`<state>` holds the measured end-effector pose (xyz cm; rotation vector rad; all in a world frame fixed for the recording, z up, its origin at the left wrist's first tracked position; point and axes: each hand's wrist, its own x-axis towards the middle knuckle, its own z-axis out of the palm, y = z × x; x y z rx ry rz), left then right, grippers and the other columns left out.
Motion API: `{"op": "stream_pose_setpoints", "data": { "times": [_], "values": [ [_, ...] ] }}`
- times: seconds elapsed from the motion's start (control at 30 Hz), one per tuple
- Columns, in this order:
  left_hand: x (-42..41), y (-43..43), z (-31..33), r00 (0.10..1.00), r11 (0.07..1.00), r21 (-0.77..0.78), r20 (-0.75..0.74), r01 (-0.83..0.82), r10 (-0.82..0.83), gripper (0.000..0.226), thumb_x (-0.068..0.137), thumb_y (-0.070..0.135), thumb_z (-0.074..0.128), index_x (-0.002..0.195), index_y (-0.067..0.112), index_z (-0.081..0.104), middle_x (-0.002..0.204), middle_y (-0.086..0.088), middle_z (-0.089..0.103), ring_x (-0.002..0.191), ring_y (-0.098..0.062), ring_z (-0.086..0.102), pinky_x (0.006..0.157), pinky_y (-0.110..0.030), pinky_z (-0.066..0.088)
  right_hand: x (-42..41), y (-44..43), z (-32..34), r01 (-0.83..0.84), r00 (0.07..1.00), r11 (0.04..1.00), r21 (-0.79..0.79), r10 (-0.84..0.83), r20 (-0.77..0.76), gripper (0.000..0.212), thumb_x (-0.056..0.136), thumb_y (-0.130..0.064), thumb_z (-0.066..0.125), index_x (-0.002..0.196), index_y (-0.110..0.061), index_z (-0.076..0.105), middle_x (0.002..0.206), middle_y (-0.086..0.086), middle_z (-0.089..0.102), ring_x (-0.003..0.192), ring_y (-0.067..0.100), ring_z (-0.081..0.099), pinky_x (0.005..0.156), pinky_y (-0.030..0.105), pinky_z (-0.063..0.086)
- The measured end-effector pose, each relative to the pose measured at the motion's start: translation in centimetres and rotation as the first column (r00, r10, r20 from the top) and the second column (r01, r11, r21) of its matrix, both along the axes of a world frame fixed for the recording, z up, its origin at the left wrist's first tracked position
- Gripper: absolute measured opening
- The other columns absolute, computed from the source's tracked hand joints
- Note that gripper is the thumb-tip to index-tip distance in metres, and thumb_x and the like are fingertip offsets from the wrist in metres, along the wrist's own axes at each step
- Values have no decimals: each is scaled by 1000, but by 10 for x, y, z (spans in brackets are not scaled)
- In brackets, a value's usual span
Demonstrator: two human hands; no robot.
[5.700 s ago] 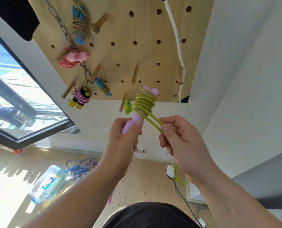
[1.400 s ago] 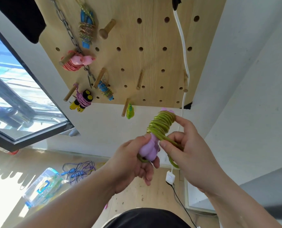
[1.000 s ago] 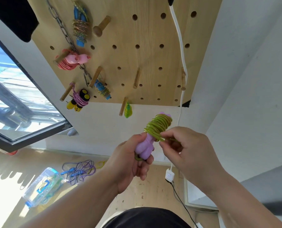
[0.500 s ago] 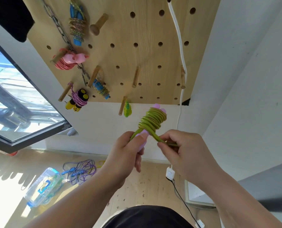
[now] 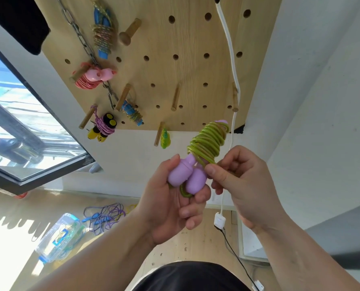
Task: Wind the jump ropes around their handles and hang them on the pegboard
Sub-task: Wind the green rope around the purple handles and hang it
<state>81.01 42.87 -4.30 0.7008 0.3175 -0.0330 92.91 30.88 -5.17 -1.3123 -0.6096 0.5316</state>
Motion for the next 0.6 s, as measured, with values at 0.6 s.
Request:
{"op": "stream_pose_setpoints", "data": {
  "times": [0.6],
  "values": [
    [23, -11, 19, 937, 973, 44, -264, -226, 230, 44, 99, 40, 42, 69, 12, 58, 49, -1, 37, 37, -9, 22, 37, -18, 14, -14, -1, -12, 148, 864, 985, 91, -173, 472, 16, 99, -29, 54, 105, -20, 67, 85, -10, 61, 72, 15, 63, 65, 23, 50]
  ]
}}
